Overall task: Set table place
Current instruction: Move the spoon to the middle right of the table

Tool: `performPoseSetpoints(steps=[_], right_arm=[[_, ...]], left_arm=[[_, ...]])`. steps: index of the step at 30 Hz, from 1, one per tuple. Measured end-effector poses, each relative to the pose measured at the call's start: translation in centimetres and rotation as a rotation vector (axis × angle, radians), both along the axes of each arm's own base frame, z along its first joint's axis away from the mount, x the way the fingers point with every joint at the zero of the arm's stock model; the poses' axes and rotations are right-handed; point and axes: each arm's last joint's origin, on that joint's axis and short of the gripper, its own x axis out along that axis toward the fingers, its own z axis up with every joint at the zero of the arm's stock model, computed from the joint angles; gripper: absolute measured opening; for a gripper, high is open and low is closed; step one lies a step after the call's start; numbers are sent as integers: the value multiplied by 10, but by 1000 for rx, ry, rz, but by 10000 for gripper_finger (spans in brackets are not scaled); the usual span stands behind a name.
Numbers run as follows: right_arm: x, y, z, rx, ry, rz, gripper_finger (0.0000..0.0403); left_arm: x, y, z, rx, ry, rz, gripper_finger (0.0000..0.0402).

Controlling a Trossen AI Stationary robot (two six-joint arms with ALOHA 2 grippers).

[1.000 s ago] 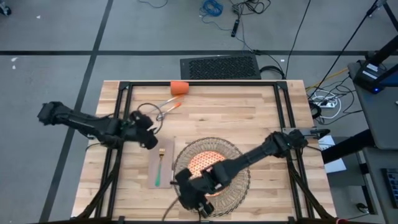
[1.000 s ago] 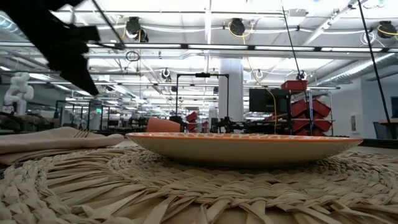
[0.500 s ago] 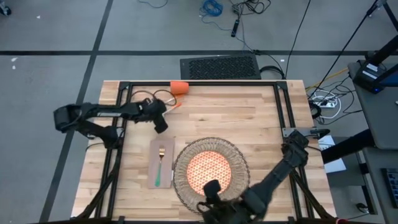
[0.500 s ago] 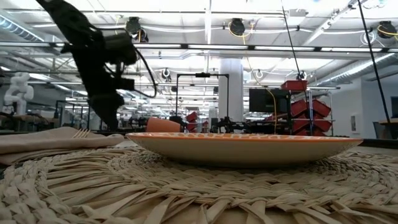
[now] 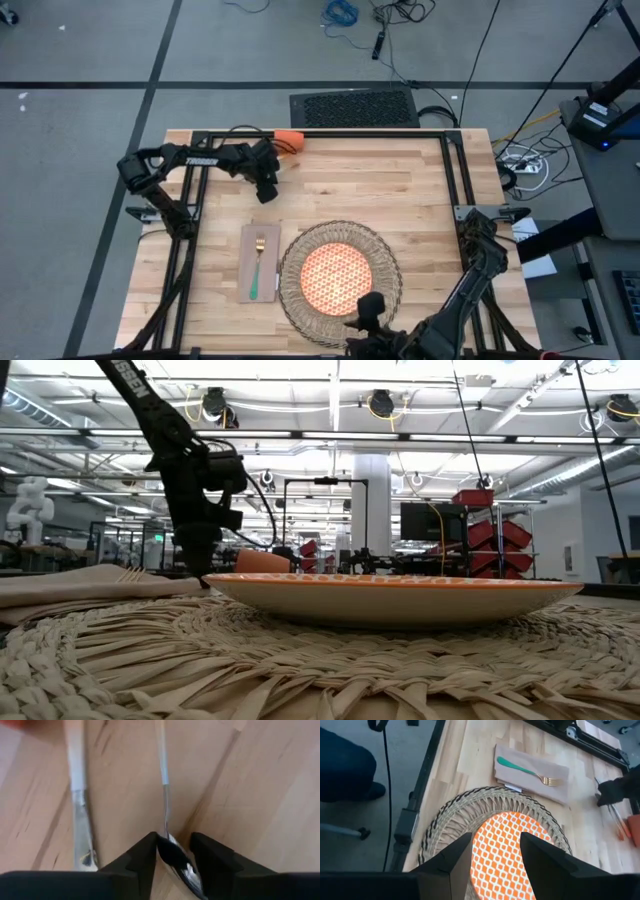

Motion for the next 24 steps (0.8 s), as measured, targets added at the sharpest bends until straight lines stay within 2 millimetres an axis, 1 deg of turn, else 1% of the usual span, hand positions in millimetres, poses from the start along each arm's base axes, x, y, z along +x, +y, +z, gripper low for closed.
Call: performPoseSetpoints(steps=[2,4,5,7,9,14,16,18,19,22,24], right_arm=[[-4,2,0,-5,-5,-14,155],[-7,4,0,-6,-19,-25,155],[-8,5,0,-7,-25,-27,155],[-11,7,0,-7,-37,-33,155],[-11,7,0,1,-44,-46,155],[-16,10,1,16,-78,-84,155],[-18,12,1,22,-92,-97,155],[-19,13,1,32,-113,-117,155],[-20,14,1,35,-117,-119,155],[-21,16,1,62,-129,-136,155],[-22,18,1,72,-141,-144,155]], left_arm=[[5,-1,-3,-10,23,-40,83],[11,-2,-2,-8,27,-76,32],[13,-4,-1,-4,25,-91,17],[22,-7,3,18,18,-133,11],[36,-10,12,43,-18,-199,6],[78,-24,41,89,-217,-373,3],[93,-30,49,120,-248,-444,3],[113,-35,55,152,-268,-520,2],[122,-38,56,156,-264,-560,2],[150,-45,49,167,-207,-660,2],[169,-49,38,175,-159,-720,1]])
